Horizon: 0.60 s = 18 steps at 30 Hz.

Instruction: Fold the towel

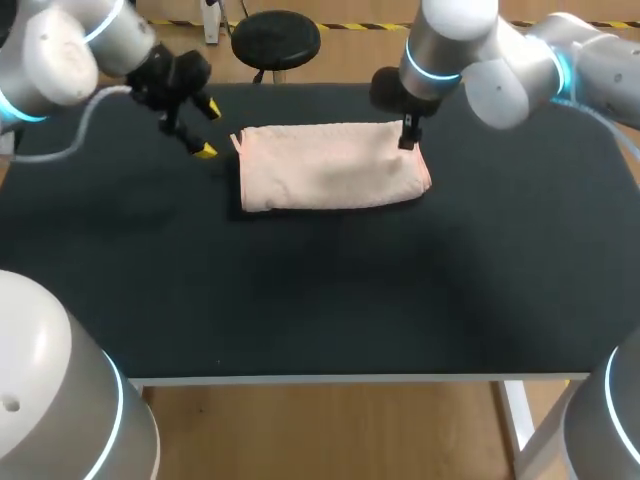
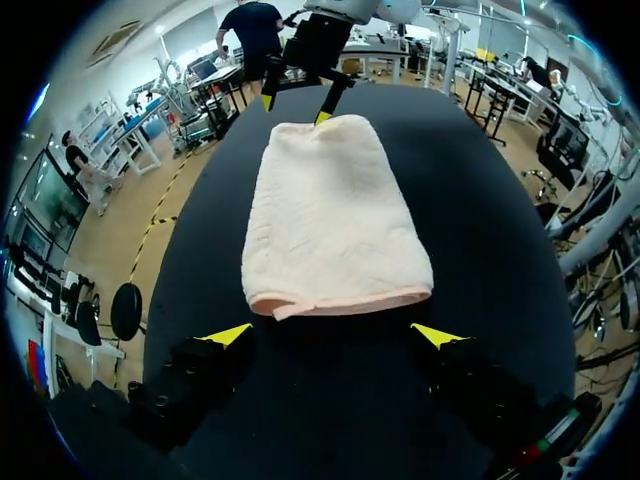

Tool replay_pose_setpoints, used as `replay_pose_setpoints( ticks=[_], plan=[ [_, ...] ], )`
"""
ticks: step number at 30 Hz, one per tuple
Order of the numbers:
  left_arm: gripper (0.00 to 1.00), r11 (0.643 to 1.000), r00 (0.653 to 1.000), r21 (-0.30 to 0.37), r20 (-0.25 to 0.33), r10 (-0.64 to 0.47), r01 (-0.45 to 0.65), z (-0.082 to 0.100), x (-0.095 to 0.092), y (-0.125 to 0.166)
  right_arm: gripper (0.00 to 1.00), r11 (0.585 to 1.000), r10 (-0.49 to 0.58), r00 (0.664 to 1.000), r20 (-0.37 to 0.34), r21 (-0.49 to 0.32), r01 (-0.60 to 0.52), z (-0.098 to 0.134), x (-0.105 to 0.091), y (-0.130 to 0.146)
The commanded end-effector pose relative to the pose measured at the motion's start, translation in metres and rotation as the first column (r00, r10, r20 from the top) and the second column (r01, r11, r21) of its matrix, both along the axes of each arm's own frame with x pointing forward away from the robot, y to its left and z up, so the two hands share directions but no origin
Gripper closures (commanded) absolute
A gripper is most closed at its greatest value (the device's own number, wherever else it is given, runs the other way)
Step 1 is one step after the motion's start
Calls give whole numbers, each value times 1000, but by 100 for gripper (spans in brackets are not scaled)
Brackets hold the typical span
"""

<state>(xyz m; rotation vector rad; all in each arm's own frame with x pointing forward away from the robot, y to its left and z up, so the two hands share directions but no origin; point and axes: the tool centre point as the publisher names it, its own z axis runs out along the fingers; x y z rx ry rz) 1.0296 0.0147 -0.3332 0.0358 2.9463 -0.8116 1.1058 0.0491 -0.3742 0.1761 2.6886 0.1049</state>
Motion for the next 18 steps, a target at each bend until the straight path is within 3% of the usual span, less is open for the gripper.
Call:
replay_pose_setpoints(
  ticks=[1,4,9,12,18],
  plan=[
    [0,992,999,-122,28,-17,20,-8,-25,9,0,1000,8,1000,-2,-3,-8,3,-8,-1],
    [0,991,999,-127,6,-37,37,-15,-28,11,0,1000,22,1000,0,-11,-22,7,-14,0],
    [0,981,998,-183,24,-59,62,-19,-30,15,0,999,42,999,6,-23,-42,16,-21,-2],
    [0,986,998,-153,5,-69,69,-22,-30,15,0,982,125,992,6,-140,-123,25,-27,-2],
    [0,986,998,-153,5,-69,69,-22,-30,15,0,982,125,992,6,-140,-123,25,-27,-2]
  ],
)
